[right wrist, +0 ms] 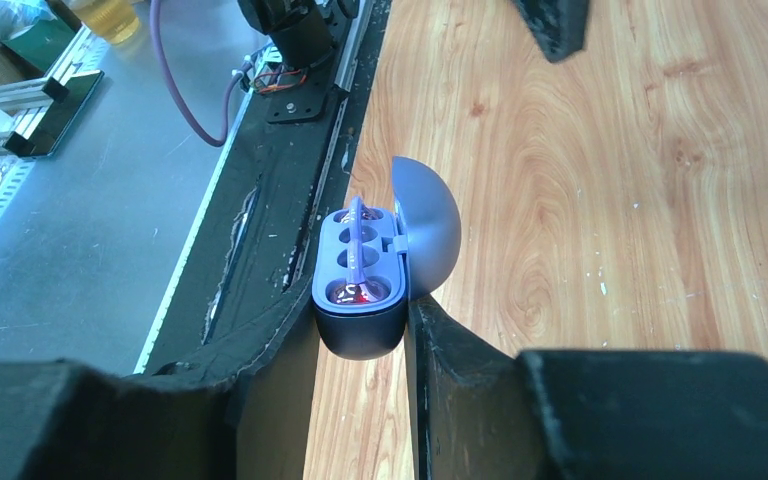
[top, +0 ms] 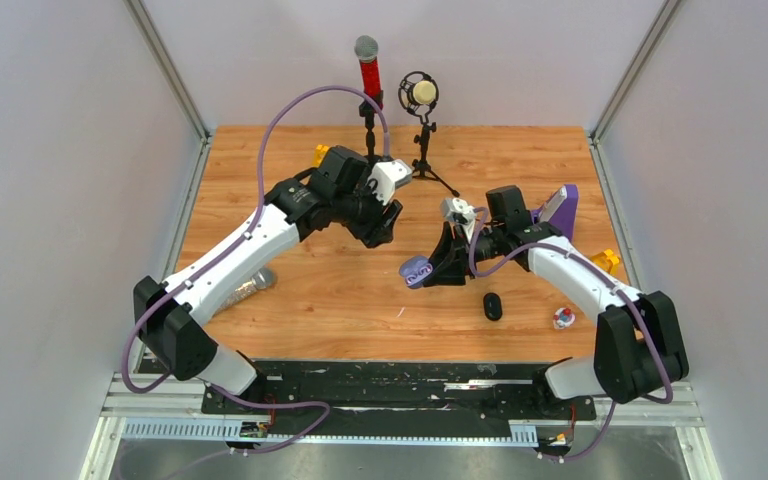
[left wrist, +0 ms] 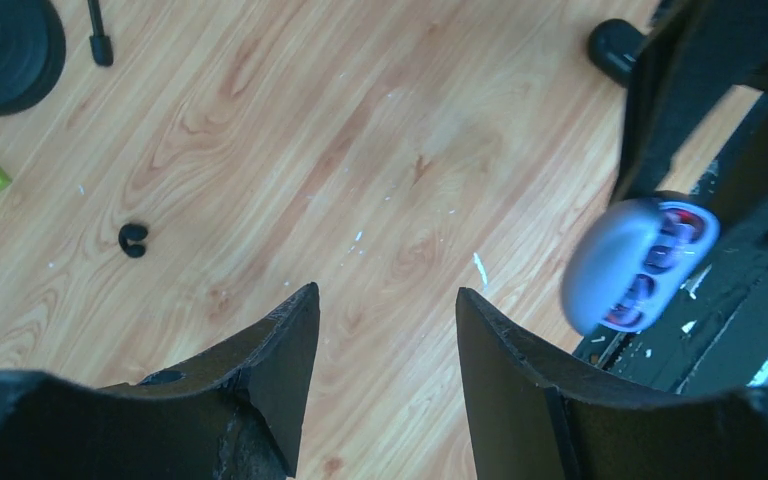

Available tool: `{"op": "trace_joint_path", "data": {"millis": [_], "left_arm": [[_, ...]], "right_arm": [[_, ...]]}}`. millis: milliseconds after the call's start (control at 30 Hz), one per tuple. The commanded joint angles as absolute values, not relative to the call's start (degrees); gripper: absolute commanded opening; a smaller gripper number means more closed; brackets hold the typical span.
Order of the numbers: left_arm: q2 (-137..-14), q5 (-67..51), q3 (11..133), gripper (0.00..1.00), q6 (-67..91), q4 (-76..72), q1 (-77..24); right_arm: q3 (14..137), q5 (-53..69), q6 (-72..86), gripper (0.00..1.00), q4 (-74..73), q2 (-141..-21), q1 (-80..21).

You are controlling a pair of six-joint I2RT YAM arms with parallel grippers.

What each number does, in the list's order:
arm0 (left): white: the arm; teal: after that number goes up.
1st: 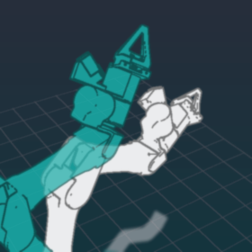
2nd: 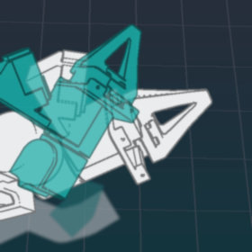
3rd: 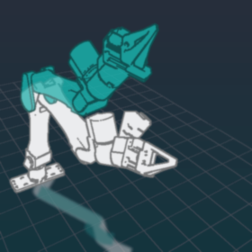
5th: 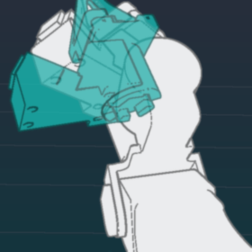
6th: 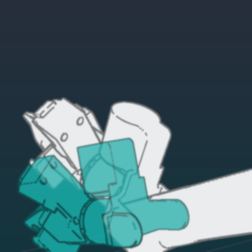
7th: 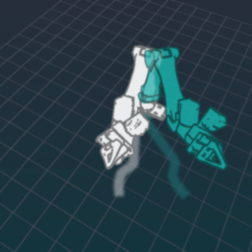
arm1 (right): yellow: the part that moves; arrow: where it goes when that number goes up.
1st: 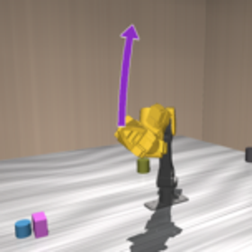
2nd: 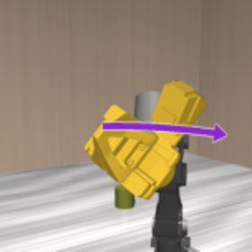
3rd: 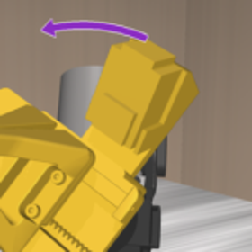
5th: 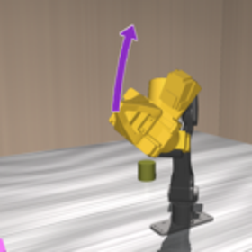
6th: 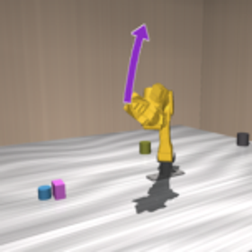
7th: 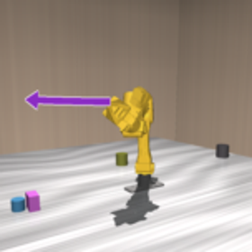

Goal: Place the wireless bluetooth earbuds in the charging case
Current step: Close the charging case.

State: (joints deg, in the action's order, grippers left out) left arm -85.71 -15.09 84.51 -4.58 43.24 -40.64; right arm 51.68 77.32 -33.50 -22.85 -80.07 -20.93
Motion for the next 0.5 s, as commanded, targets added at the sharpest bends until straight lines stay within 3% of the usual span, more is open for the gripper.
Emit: {"op": "trace_joint_path", "data": {"millis": [0,467], "left_arm": [[-83.98,-14.23,82.01,0.61,-4.35,39.5,-39.93],[-88.24,-18.84,82.74,0.6,-3.67,40.49,-39.9]], "right_arm": [[52.12,81.48,-34.05,0.03,-20.99,-77.3,-21.16],[51.77,82.83,-33.75,0.02,-20.91,-74.56,-21.3]]}}
